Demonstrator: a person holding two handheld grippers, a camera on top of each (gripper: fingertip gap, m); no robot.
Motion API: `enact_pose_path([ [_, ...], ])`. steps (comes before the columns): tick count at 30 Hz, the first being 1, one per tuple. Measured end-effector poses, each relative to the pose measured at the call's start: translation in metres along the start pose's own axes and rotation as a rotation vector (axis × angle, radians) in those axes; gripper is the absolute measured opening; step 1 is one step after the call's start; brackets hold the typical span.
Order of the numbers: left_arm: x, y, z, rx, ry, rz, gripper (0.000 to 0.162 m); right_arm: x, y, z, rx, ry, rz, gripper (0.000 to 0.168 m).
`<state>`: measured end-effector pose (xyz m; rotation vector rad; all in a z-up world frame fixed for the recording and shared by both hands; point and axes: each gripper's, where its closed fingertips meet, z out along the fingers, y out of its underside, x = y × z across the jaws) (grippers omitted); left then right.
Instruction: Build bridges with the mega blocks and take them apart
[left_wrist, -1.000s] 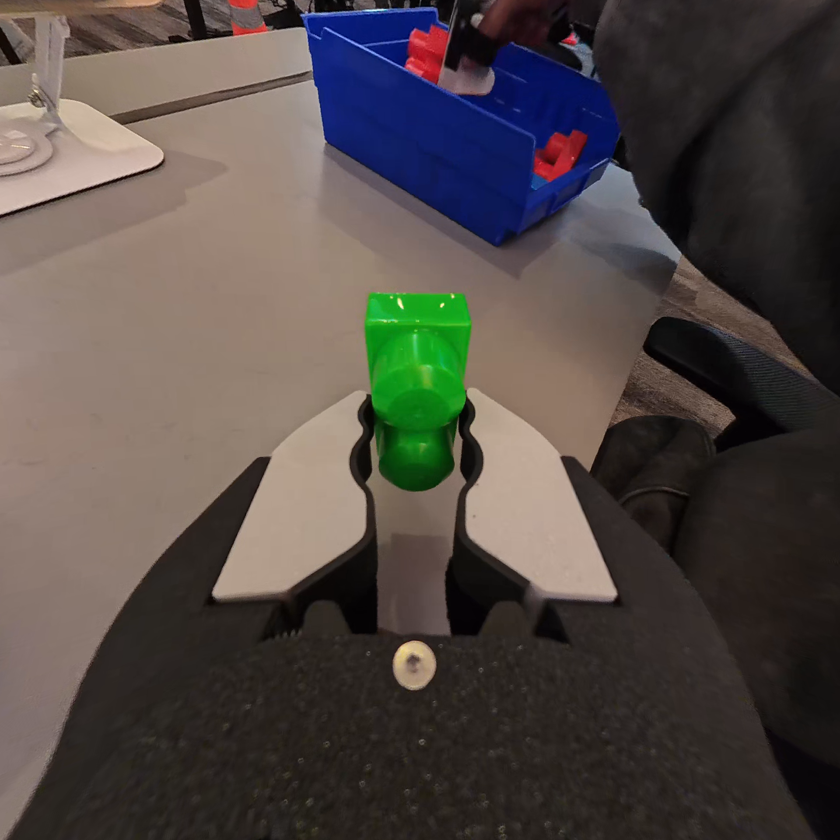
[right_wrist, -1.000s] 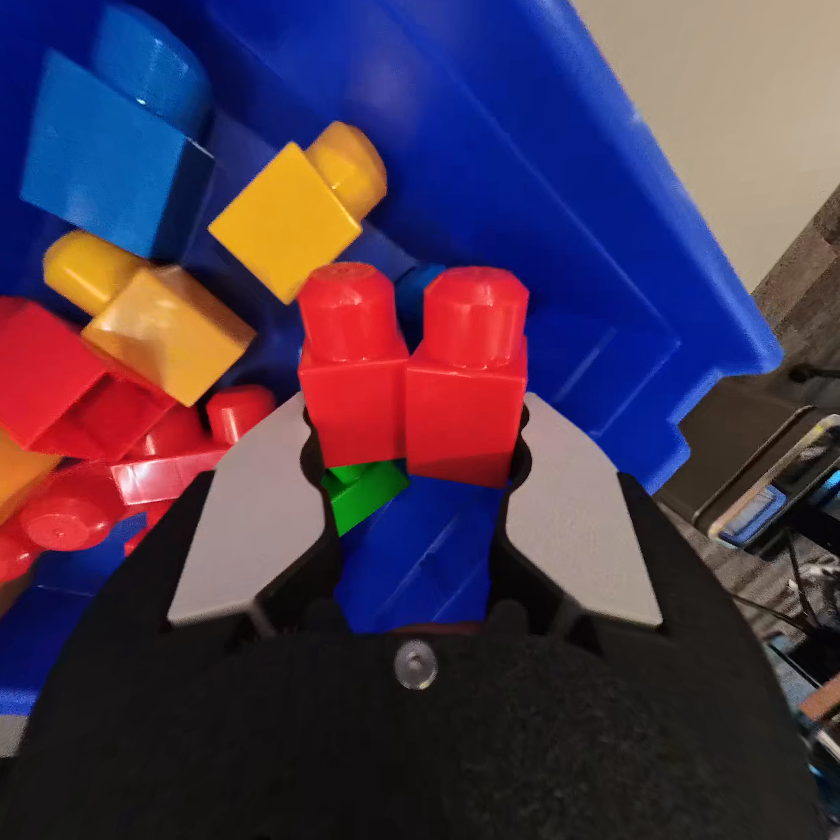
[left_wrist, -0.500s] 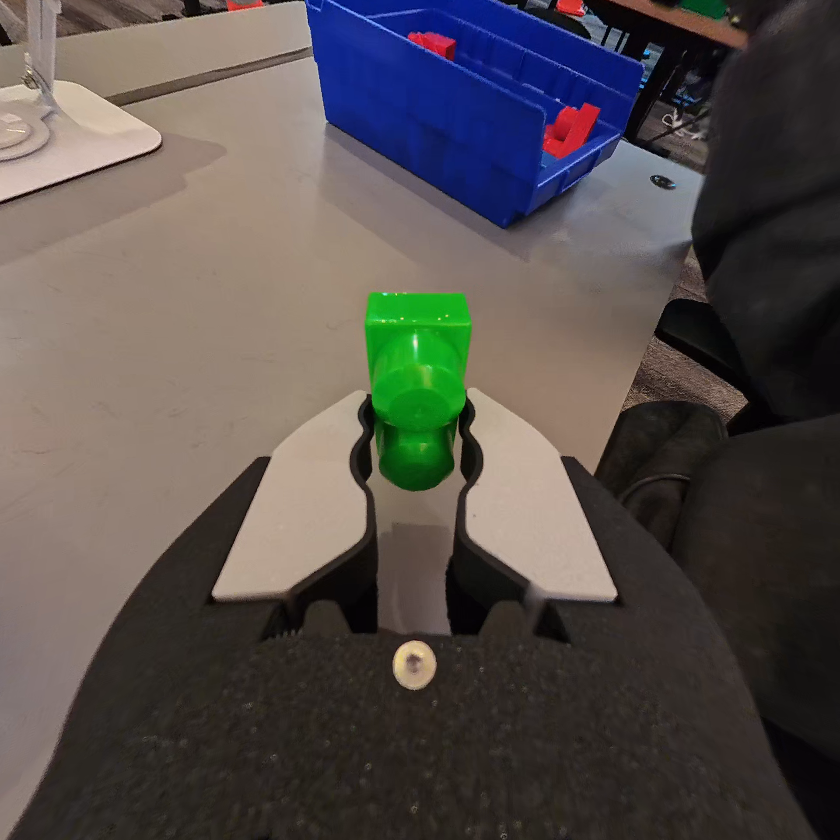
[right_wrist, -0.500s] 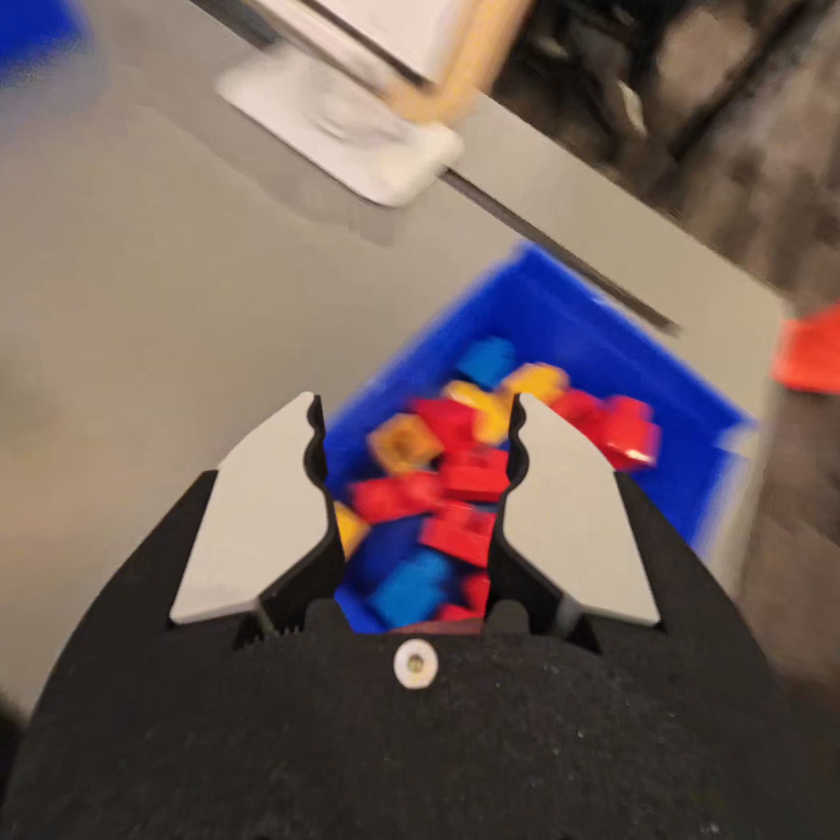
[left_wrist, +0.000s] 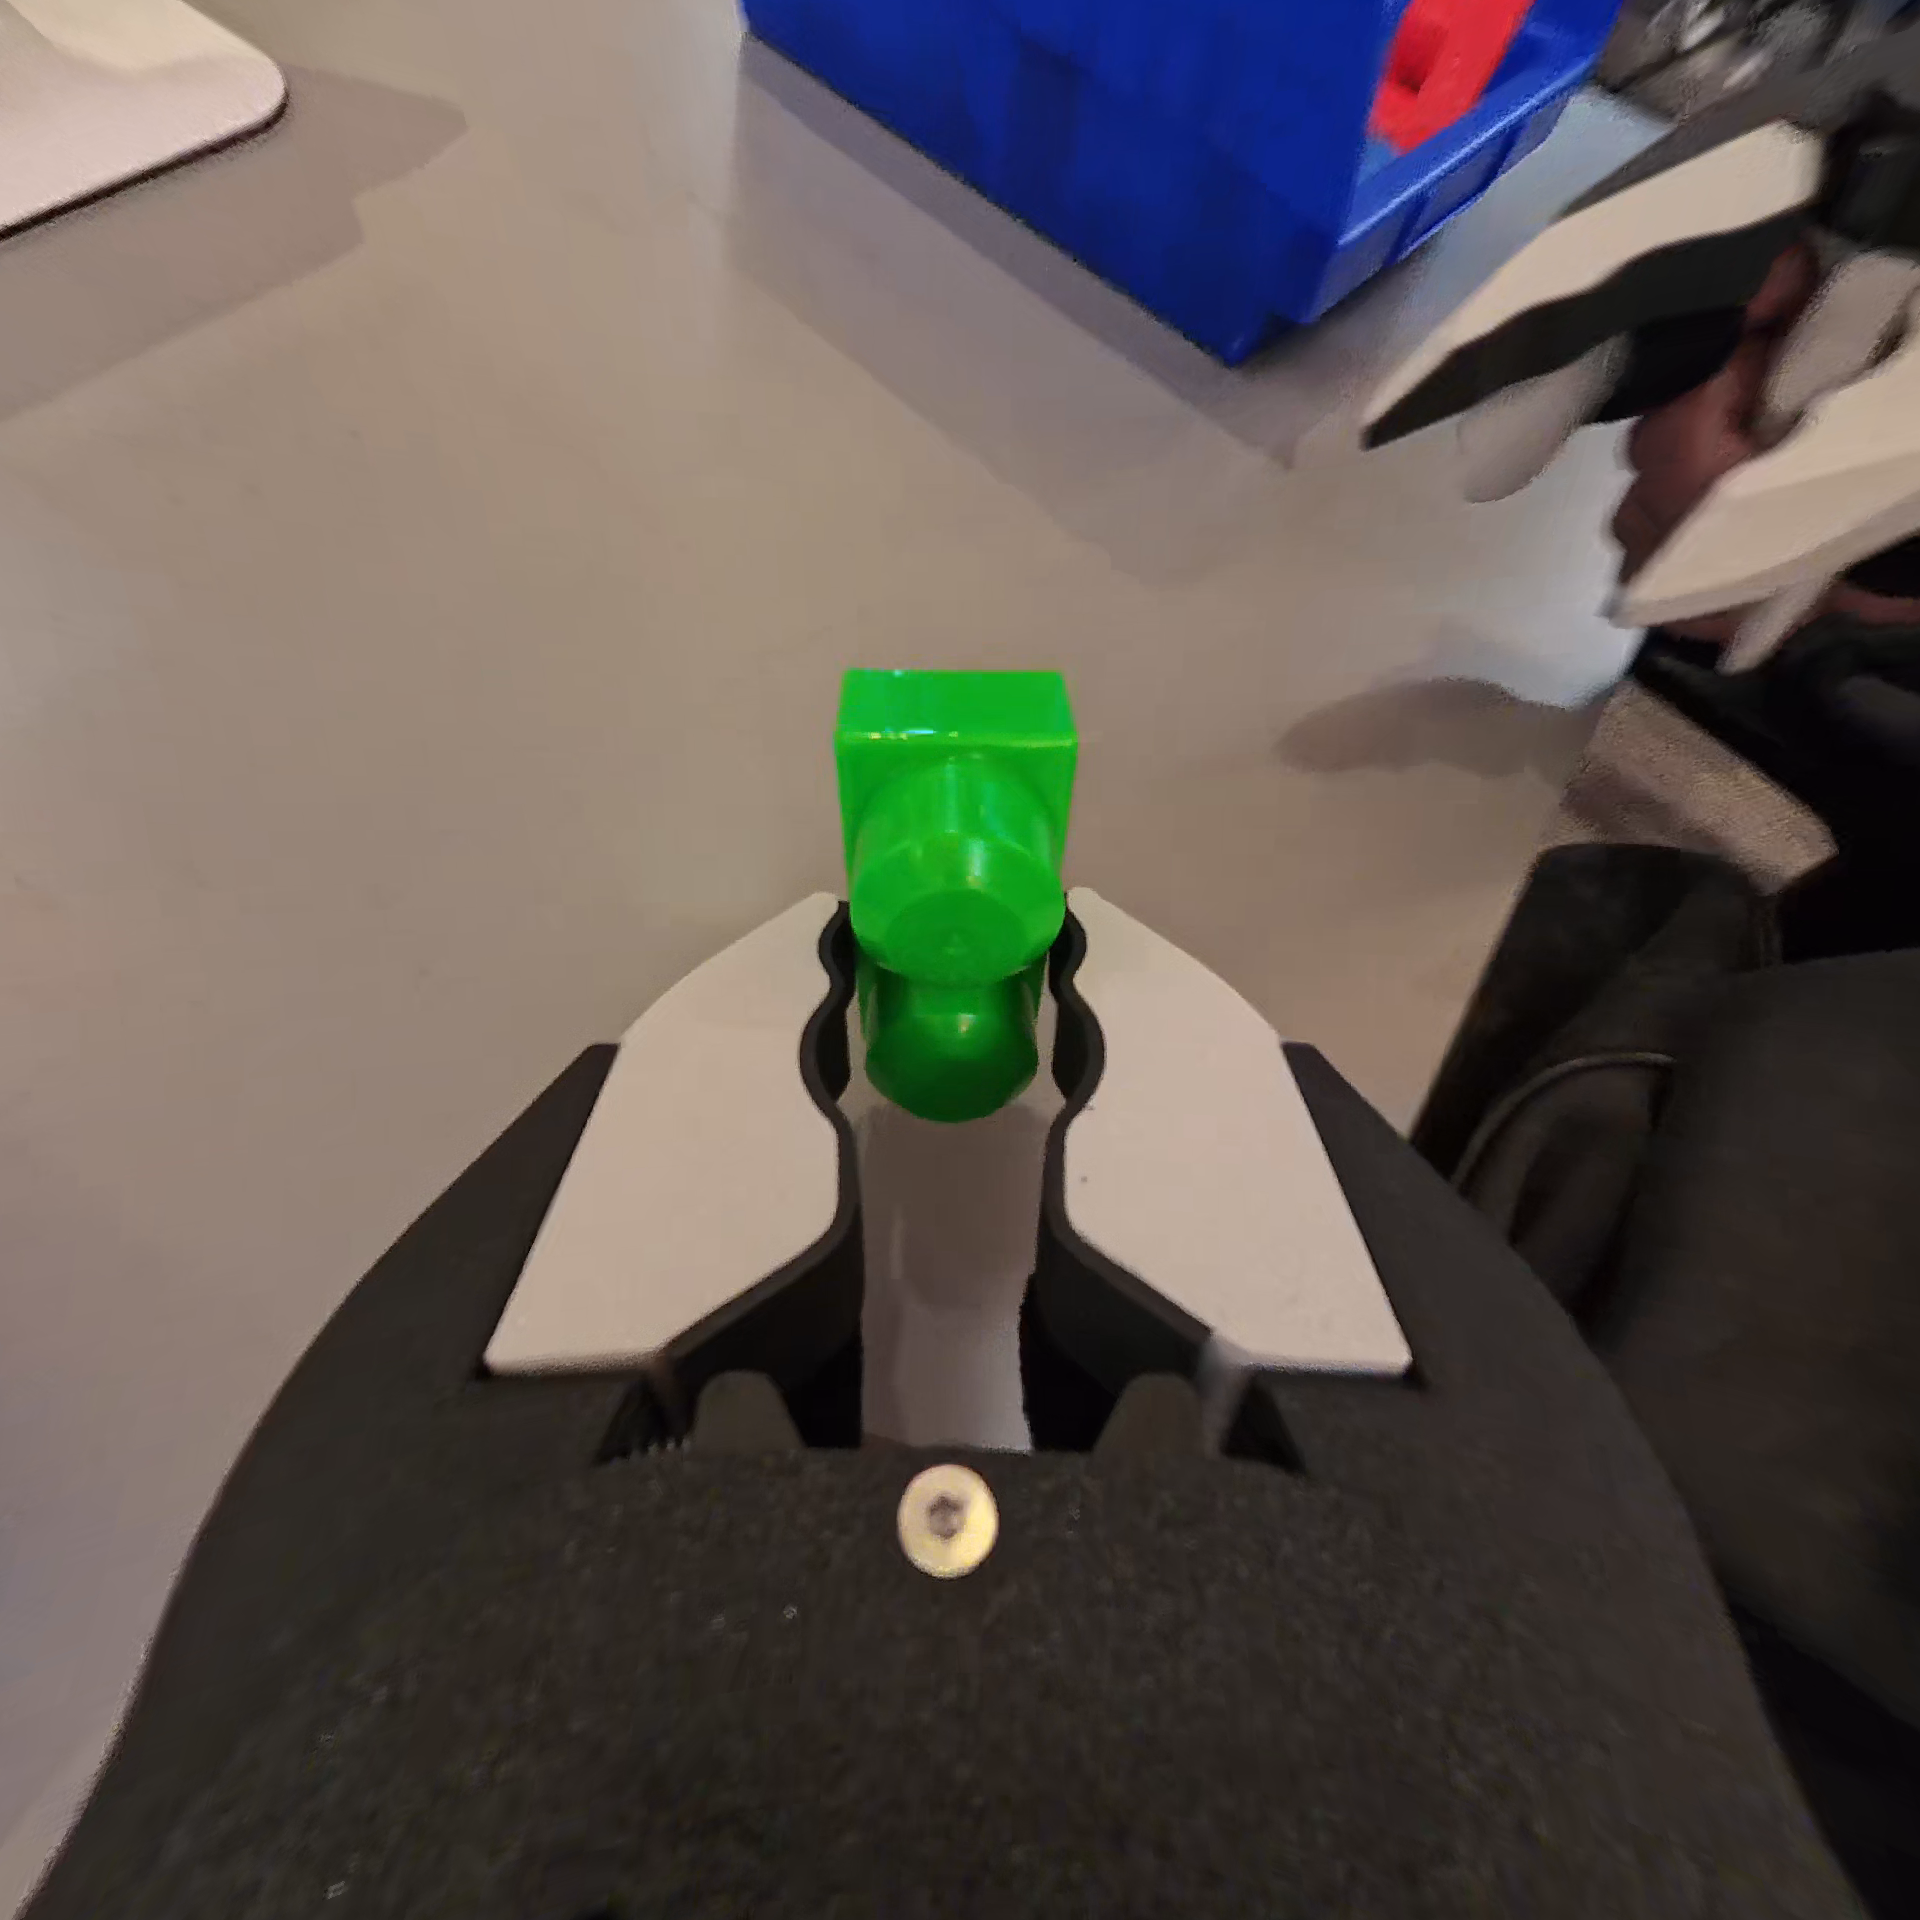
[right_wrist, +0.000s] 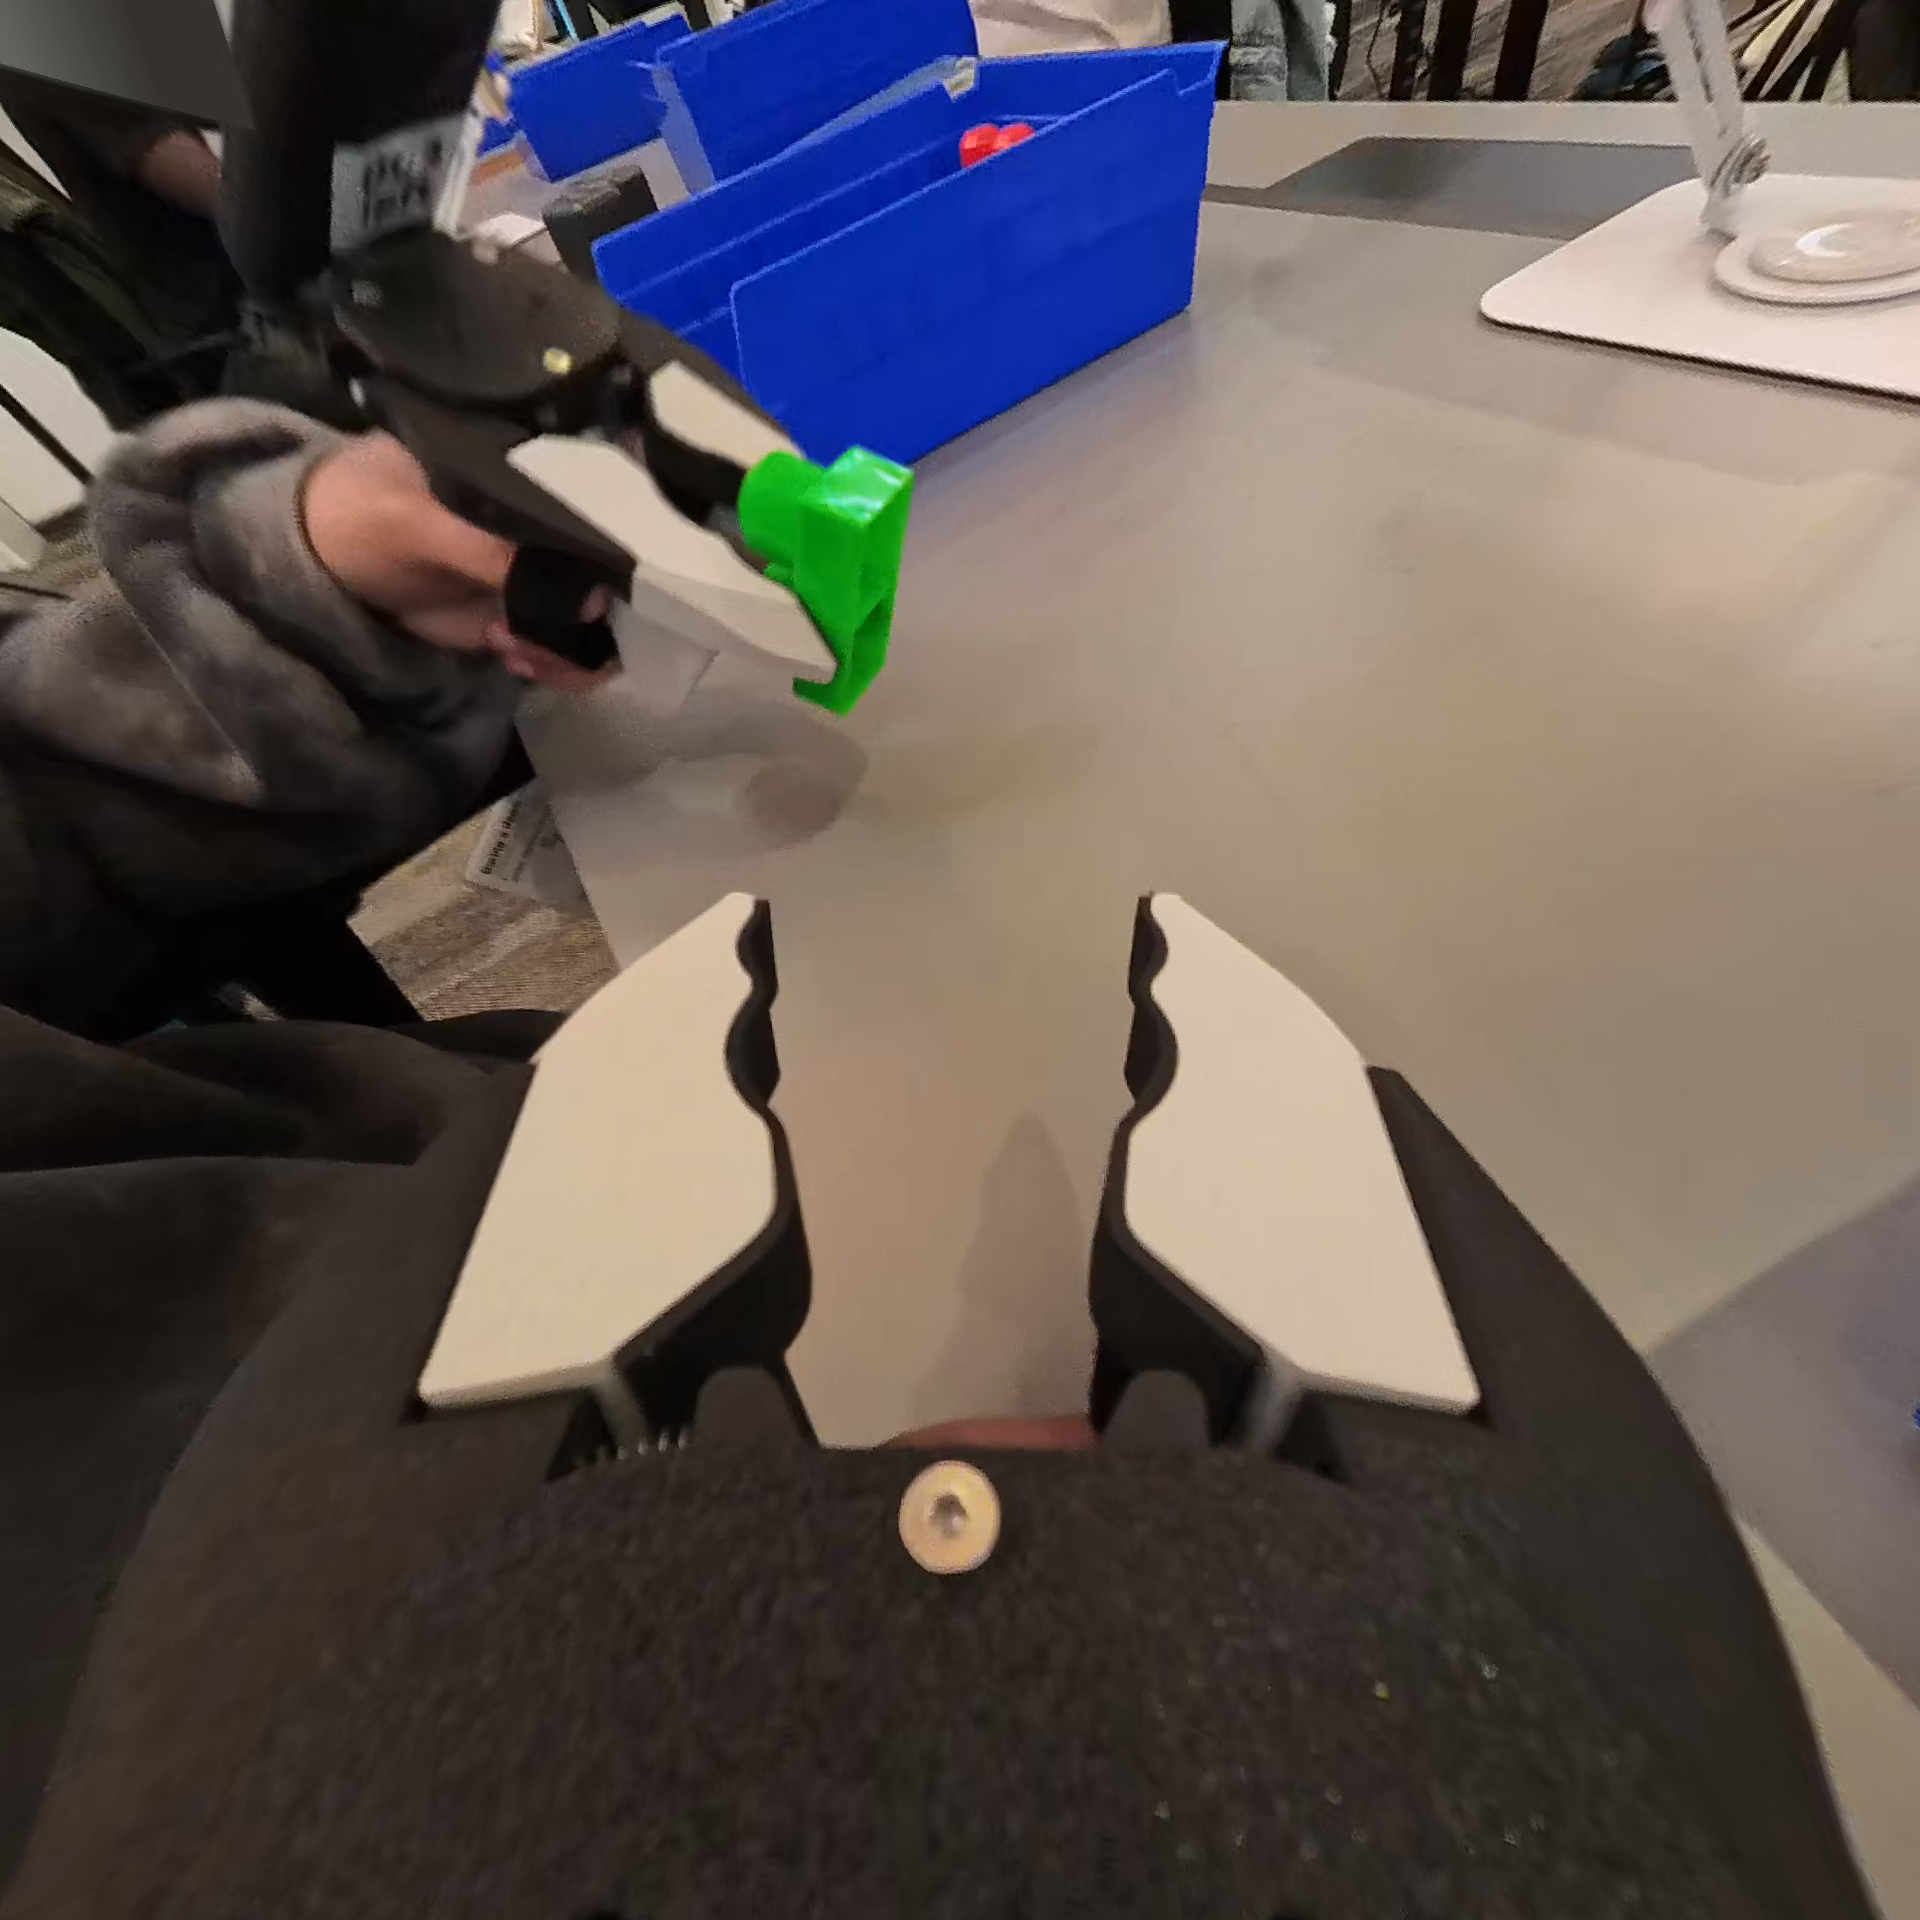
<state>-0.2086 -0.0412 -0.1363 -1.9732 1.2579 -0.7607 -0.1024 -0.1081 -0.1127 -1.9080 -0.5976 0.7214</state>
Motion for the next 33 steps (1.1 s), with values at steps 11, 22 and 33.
enact_pose_path([
  [11,-0.088,-0.027,0.055,-0.744,-0.16,0.288,0.035,0.004,0.011,0.0,-0.036,0.058,-0.073,0.061],
  [22,-0.084,-0.017,0.09,-1.024,-0.029,0.376,0.035,0.011,0.015,-0.009,-0.046,0.074,-0.062,0.059],
  [33,-0.088,-0.017,0.082,-0.939,-0.041,0.362,0.044,0.014,0.022,-0.006,-0.07,0.071,-0.051,0.059],
])
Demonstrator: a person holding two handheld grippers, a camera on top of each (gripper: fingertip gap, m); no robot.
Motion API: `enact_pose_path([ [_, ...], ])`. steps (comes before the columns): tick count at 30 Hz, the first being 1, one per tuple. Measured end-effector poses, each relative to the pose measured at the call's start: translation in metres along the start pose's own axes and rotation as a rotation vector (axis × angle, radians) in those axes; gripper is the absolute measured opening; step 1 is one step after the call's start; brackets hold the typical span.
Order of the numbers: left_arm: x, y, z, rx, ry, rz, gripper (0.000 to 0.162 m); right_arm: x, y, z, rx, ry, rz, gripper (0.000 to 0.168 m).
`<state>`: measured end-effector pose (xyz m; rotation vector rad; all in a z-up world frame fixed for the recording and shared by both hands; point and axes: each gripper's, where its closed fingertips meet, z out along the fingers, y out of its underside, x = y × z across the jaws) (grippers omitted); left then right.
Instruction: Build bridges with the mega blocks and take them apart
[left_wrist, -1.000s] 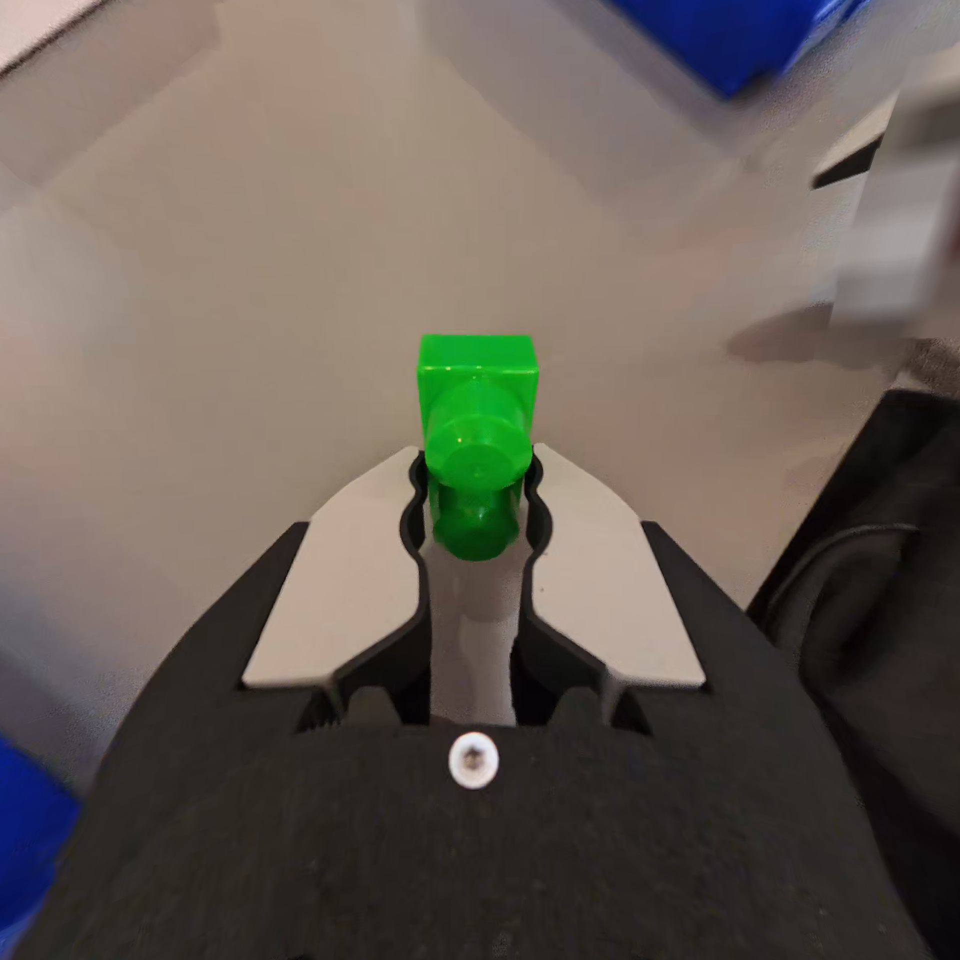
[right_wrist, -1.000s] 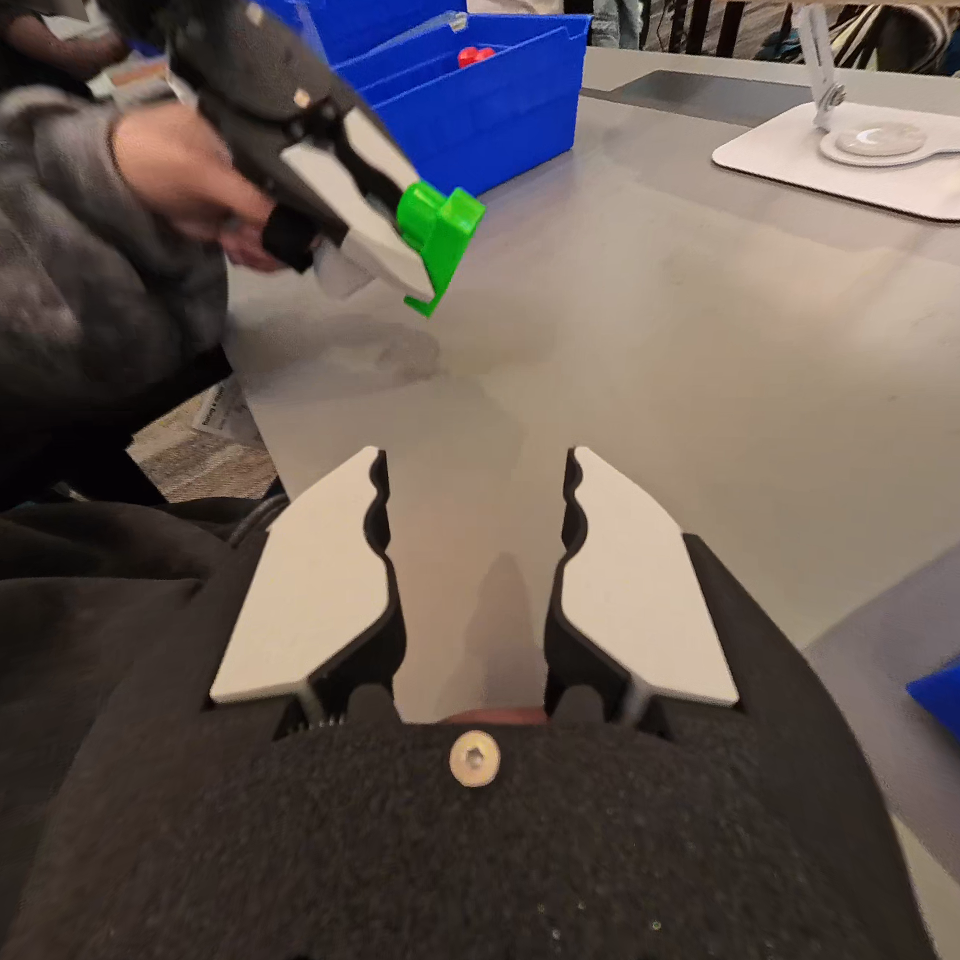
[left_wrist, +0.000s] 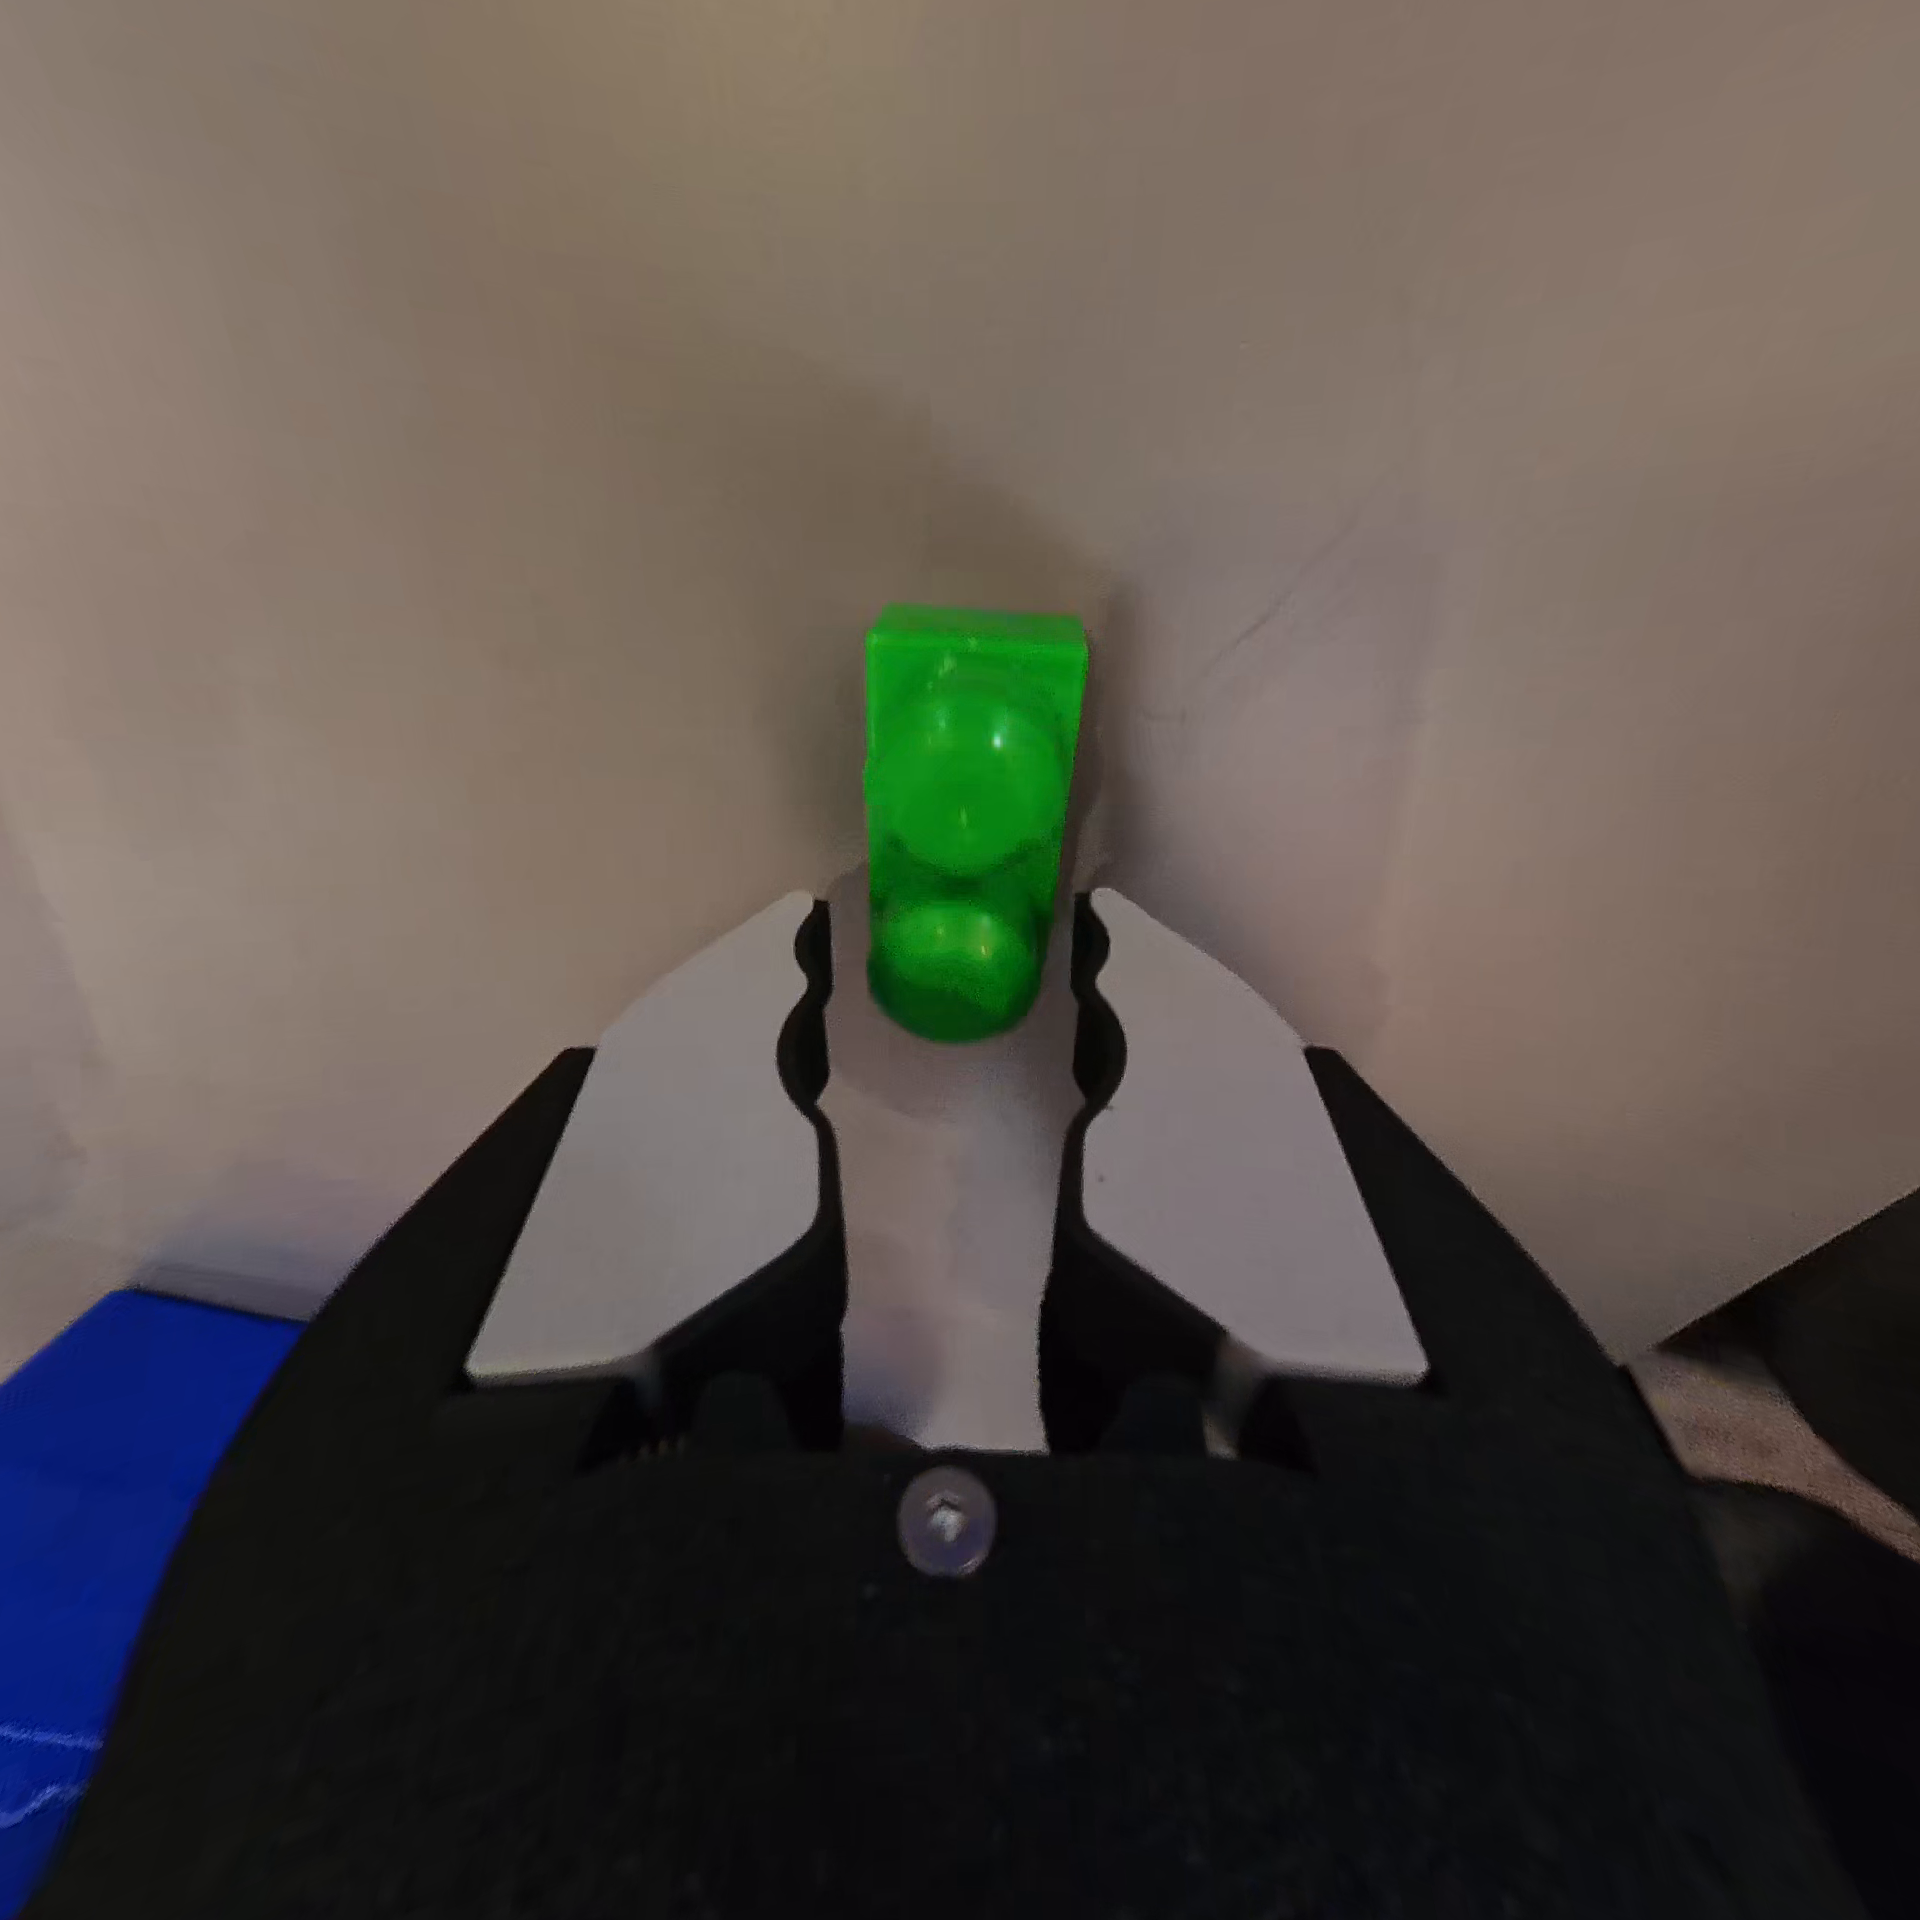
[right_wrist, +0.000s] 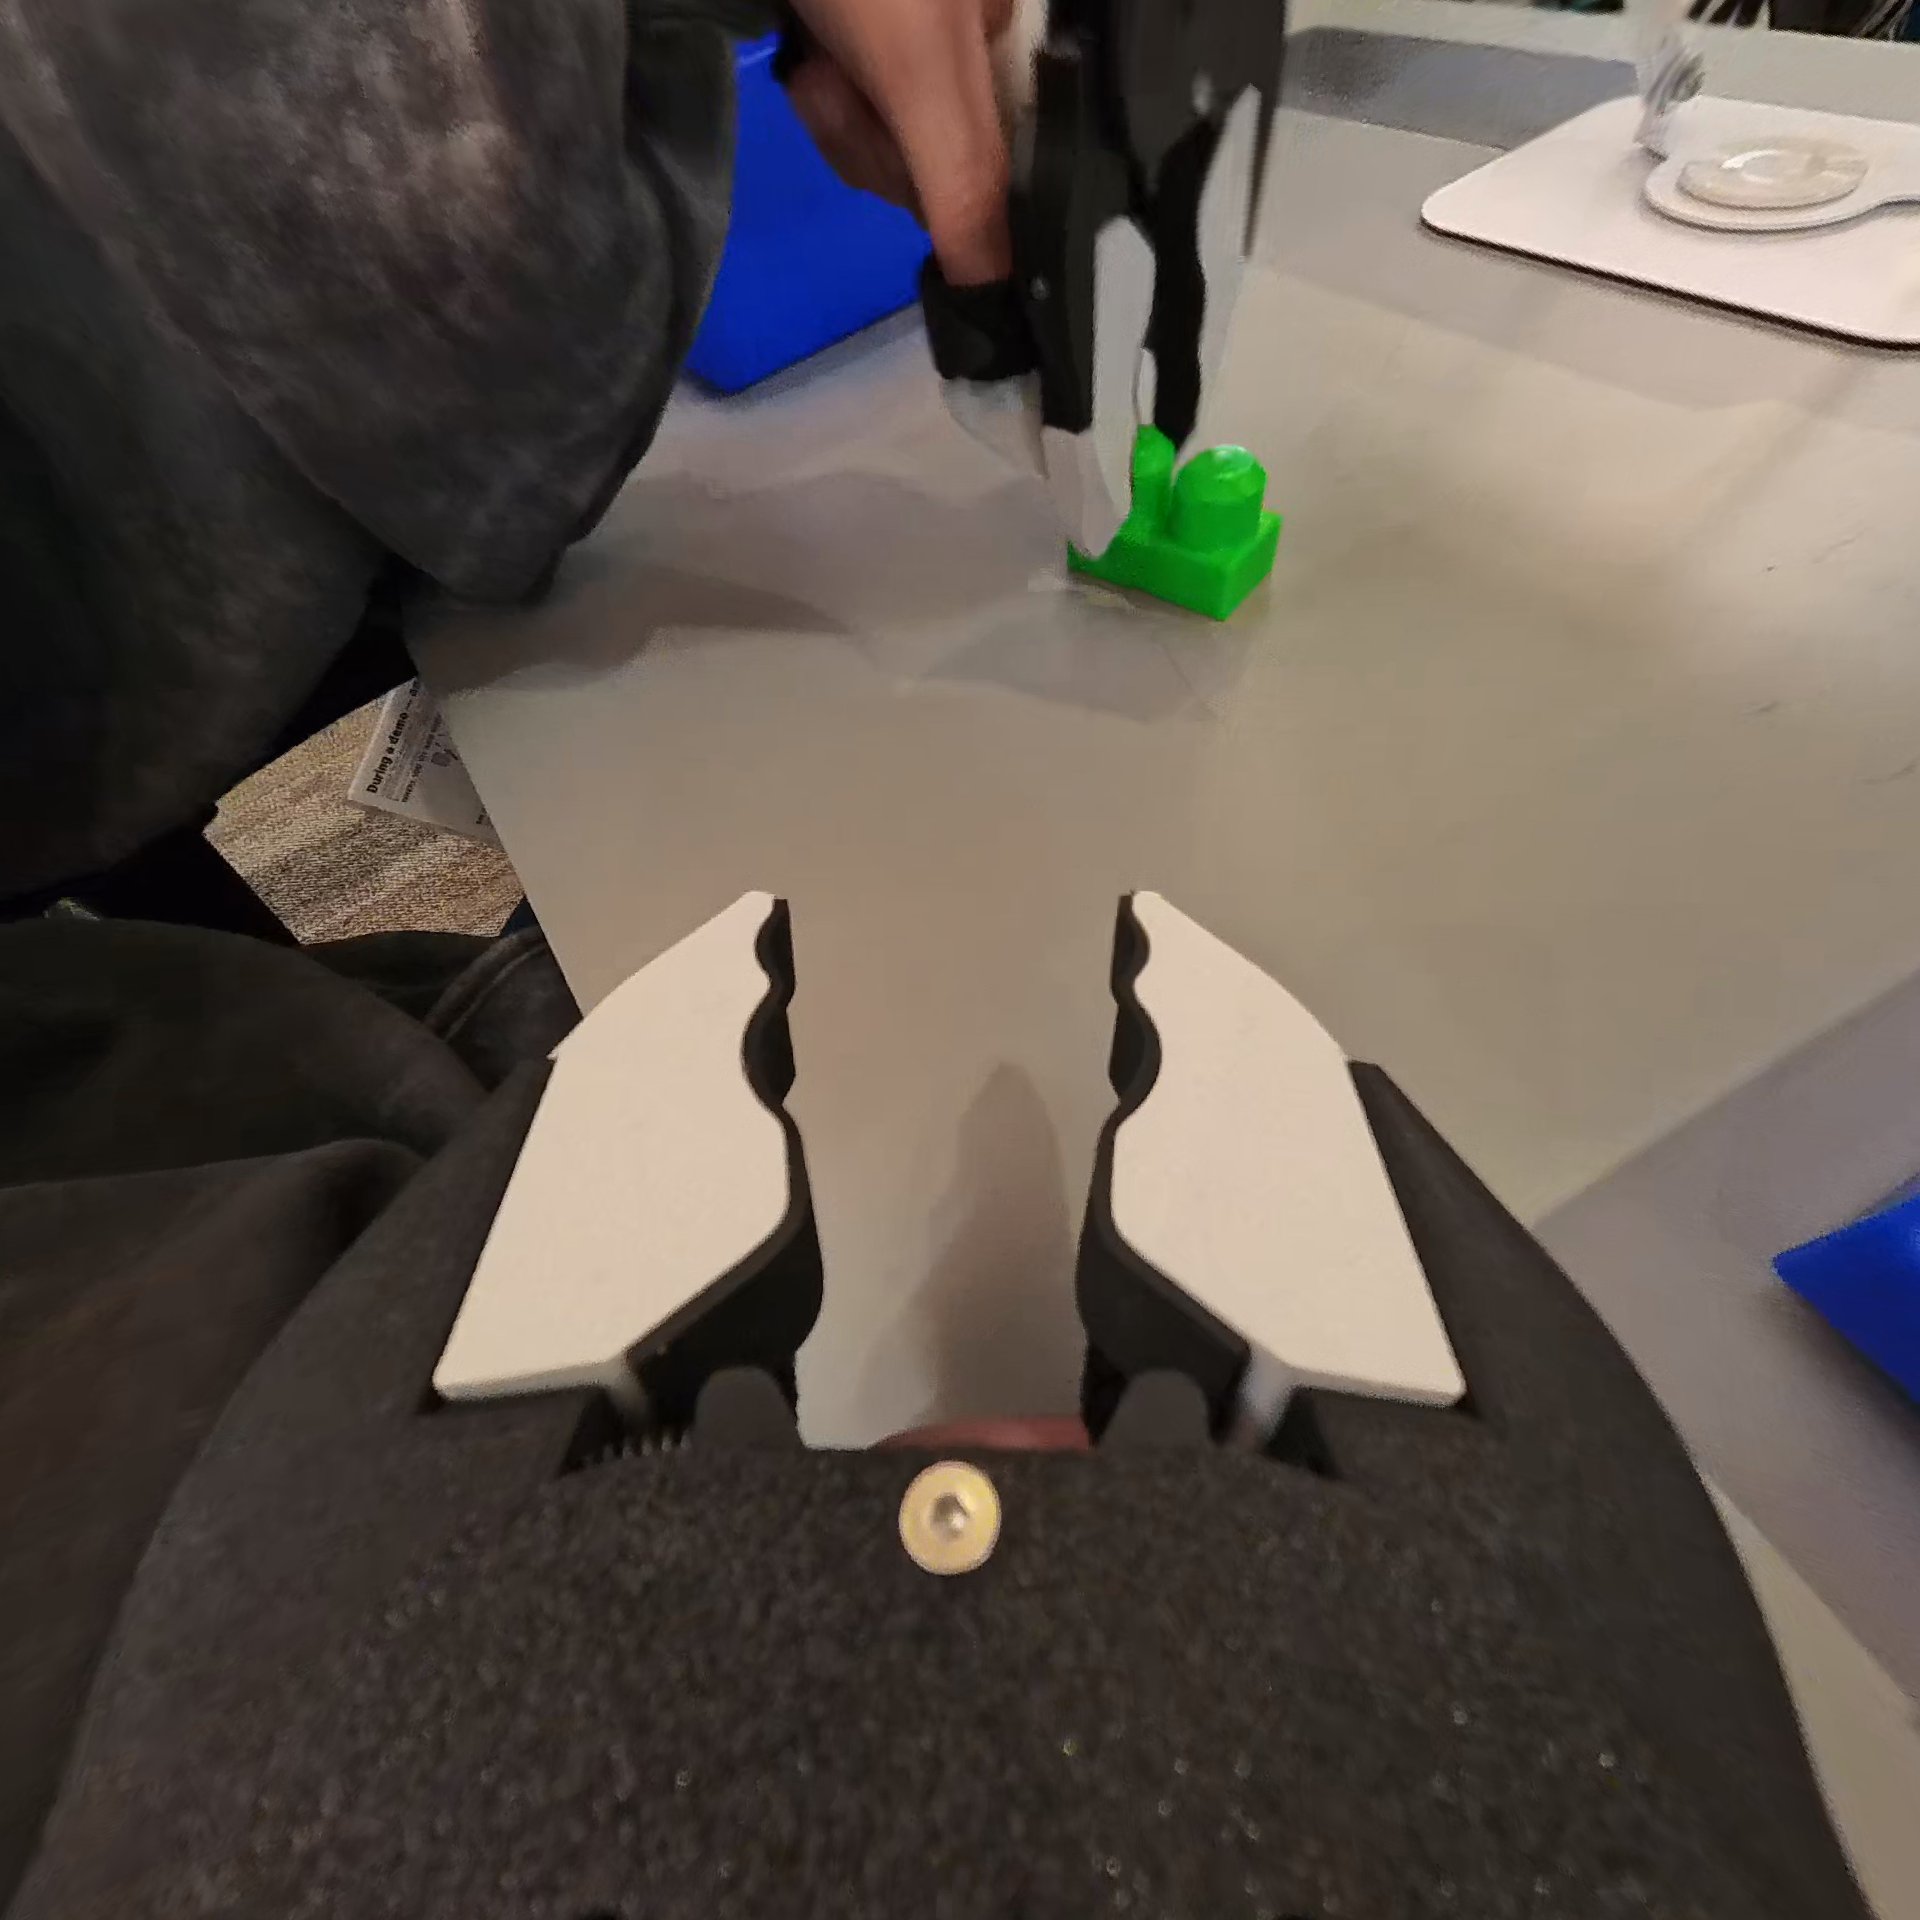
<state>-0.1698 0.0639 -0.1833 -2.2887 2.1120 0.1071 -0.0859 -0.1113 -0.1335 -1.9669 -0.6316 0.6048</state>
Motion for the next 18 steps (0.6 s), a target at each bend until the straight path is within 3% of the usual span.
enact_pose_path([
  [3,0.01,0.009,-0.024,0.231,-0.013,-0.106,0.047,0.006,0.0,-0.002,-0.003,0.046,0.003,0.06],
  [6,0.028,0.021,-0.053,0.592,-0.066,-0.262,0.052,0.02,0.001,-0.001,-0.012,0.144,0.018,0.062],
  [9,0.064,0.046,-0.059,0.857,-0.049,-0.412,0.052,0.028,0.003,0.007,-0.018,0.21,0.054,0.067],
  [14,0.105,0.081,-0.05,1.089,-0.132,-0.578,0.044,0.022,0.001,0.043,-0.065,0.279,0.043,0.079],
  [18,0.122,0.081,-0.059,1.122,-0.165,-0.522,0.044,0.025,-0.02,0.084,-0.075,0.352,0.144,0.084],
])
